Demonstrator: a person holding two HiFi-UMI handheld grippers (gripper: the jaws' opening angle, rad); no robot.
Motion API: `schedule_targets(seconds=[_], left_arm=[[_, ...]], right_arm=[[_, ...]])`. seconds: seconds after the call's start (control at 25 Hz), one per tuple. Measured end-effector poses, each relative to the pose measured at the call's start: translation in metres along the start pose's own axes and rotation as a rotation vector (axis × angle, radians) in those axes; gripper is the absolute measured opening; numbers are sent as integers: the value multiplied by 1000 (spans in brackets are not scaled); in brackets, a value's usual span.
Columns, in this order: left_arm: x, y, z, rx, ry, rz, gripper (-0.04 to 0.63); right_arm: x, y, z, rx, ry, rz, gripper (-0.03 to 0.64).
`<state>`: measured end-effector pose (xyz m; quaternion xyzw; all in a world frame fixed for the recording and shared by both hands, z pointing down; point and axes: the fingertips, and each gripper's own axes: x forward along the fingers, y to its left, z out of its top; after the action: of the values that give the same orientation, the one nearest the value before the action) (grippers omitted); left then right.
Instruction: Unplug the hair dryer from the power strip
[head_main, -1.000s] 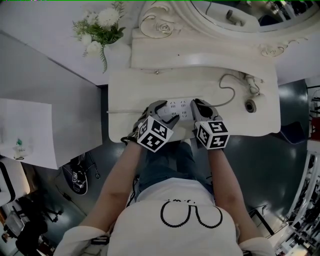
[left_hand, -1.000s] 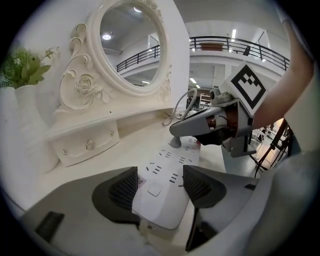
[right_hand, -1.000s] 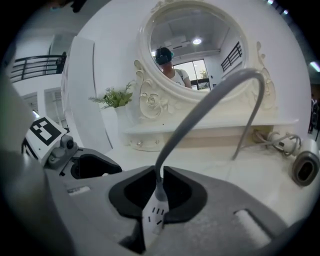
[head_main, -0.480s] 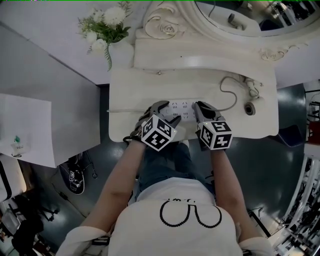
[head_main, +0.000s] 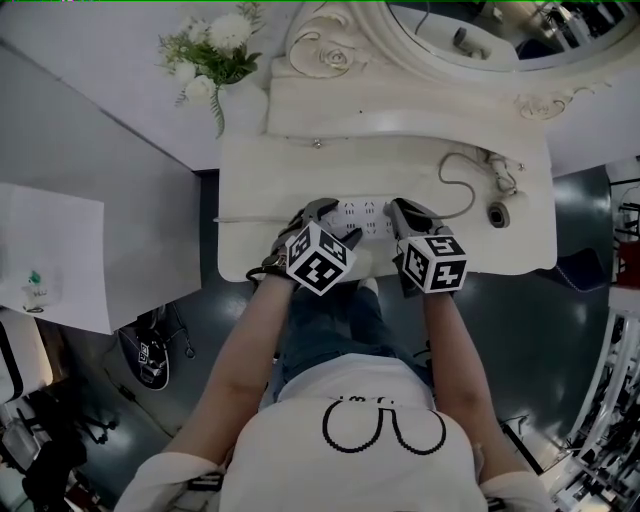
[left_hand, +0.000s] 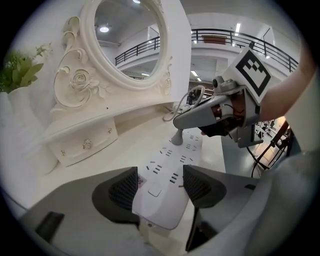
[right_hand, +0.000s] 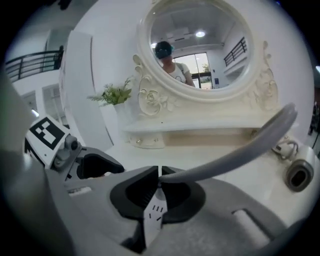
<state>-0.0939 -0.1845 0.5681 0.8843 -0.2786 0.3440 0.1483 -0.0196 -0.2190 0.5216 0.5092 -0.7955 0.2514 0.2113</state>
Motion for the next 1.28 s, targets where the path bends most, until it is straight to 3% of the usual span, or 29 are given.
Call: schedule_targets(seconds=[0.12, 0.28, 0.36, 0.6, 0.72, 0.8, 0.88, 0.96, 1.04, 1.28], left_arm=[[0, -2, 1, 11, 3, -9, 281], [0, -7, -1, 47, 32, -36, 281], [0, -7, -2, 55, 46, -37, 278], [0, -3, -1, -16, 35, 25, 273], [0, -4, -1, -21, 16, 32, 275], [0, -6, -2, -2, 24, 16, 275], [0, -8, -1, 12, 39, 2, 275], [0, -8, -1, 8, 45, 3, 271], [0, -7, -1, -2, 40, 15, 270], [-1, -5, -2, -23, 11, 30, 272]], right_arm=[[-7, 0, -5, 44, -2, -6, 23], [-6, 10, -8, -167, 51, -63, 21], [0, 12, -5, -223, 62, -74, 21], [7, 2, 6, -106, 44, 4, 23], [-3, 2, -1, -56, 45, -3, 23], [-7, 8, -6, -118, 68, -45, 21], [-6, 14, -7, -248, 98, -78, 21], [-3, 16, -5, -307, 106, -75, 21], [0, 12, -3, -254, 88, -54, 21], [-7, -2, -1, 32, 27, -4, 23]])
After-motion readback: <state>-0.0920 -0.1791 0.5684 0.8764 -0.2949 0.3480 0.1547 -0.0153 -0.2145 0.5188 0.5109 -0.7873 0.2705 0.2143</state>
